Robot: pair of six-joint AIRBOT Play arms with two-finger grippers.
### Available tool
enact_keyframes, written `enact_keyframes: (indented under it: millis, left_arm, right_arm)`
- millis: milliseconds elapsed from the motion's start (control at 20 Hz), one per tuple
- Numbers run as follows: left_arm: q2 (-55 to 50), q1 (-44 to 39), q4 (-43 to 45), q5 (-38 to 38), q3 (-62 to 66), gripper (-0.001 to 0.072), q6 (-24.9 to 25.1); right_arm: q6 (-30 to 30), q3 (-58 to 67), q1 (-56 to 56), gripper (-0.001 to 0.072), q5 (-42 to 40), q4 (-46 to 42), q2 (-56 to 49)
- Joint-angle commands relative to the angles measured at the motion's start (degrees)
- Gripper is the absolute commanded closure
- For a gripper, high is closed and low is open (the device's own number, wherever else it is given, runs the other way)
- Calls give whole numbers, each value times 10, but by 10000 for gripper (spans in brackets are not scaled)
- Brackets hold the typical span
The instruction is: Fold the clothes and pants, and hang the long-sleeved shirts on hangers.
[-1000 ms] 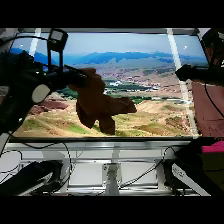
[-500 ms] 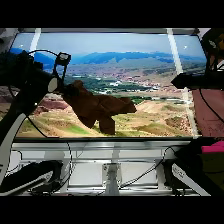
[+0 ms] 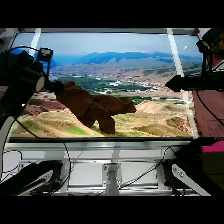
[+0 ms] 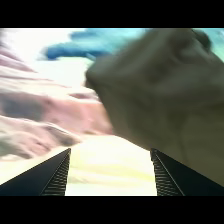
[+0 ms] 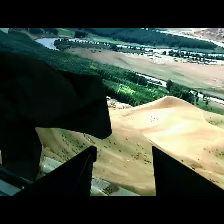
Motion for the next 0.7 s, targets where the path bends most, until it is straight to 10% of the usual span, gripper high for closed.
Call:
enact_keyframes:
  millis: [0,350,650]
  left_arm:
    - [69,23,42,17,0,176,-5]
    - [189,43,42,15,0,177,-5]
    - [190,42,20,16,0,177,-5]
  right_arm:
    - [-49,0,34,304,27,17,-3]
    - [8,-182,90,227,-97,-21,-8]
    - [88,-335,90,226,-257,122,-20]
